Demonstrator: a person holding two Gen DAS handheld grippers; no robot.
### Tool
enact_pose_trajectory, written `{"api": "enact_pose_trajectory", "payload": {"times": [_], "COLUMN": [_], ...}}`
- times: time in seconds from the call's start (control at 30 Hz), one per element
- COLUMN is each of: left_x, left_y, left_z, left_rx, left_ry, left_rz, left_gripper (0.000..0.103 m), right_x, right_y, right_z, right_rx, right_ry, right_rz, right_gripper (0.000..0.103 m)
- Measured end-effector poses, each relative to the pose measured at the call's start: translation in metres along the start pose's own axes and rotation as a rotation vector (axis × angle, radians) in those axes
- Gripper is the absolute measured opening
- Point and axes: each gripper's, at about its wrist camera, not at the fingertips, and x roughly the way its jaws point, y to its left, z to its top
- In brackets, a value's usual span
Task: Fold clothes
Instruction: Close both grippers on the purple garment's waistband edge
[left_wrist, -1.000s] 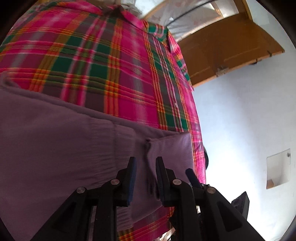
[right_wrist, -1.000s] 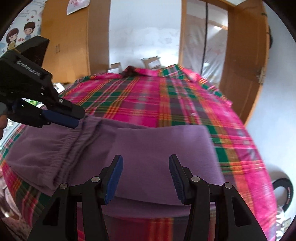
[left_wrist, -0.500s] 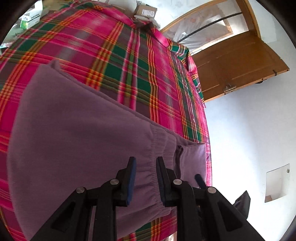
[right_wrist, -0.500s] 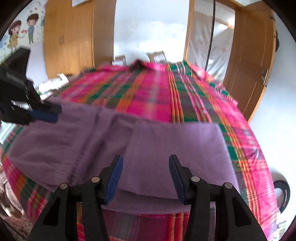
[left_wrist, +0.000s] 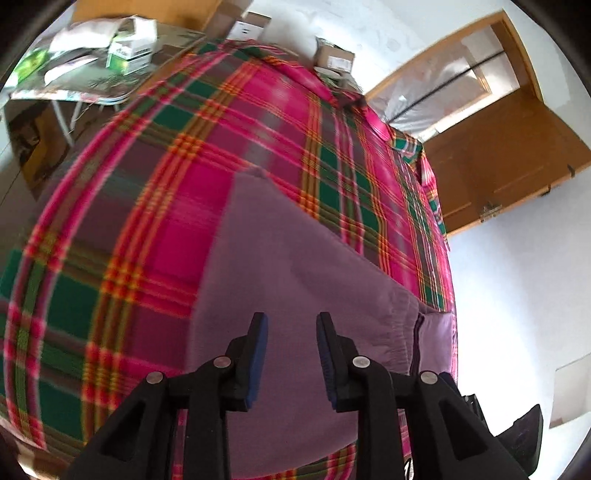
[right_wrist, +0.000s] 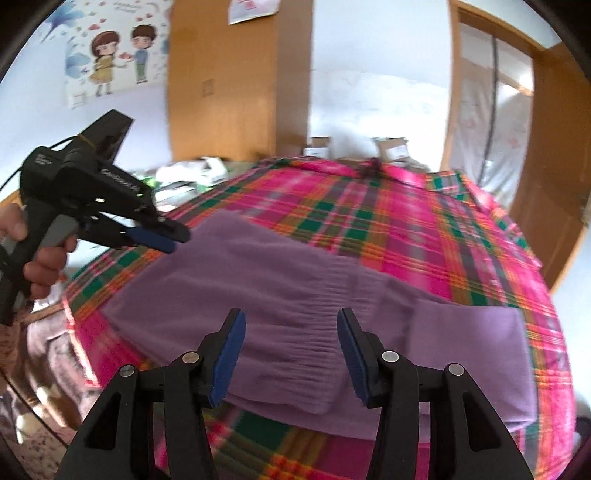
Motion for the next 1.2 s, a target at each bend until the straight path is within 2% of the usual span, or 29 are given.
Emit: {"api": "enact_pose_trajectory", "payload": {"times": [0.33,0.47,0.57,0.7,0.9,1.2], "left_x": [-0.009,-0.009,-0.005,0.000,0.006,0.022], "left_y": [0.039,0.051,0.059,0.064,0.071,0.064], "left_z": [-0.007,-0.005,0.001,0.007,0.014,0.034], "left_rx": [-0.041,-0.056,-0.072,-0.062,-0.071,-0.060], "left_ry": [0.008,0.019,0.038,0.054,0.079,0.097], "left_rz": [0.018,0.014,-0.006,0.005,-0.046,-0.093], "left_gripper": [0.027,0.027,0.027,0.027,0.032,0.036], "right_x": [0.045,0.044,0.044,0.054,0.065,0.081], "right_y": [0.072,0.093,0.113,0.136,0.155,0.154], "right_z": [0.001,0.000,0.002,-0.001,-0.010,-0.008], "right_rx": [-0.066,-0.084,-0.131,-0.201,-0.309,-0.263], "right_ry": [0.106,0.095,0.072,0.091,0.095,0.111], "right_rz": [0.173,0.262,0.279,0.253,0.164,0.072], "right_gripper": [0.053,0.053,0.053,0.053,0.053,0.053]}}
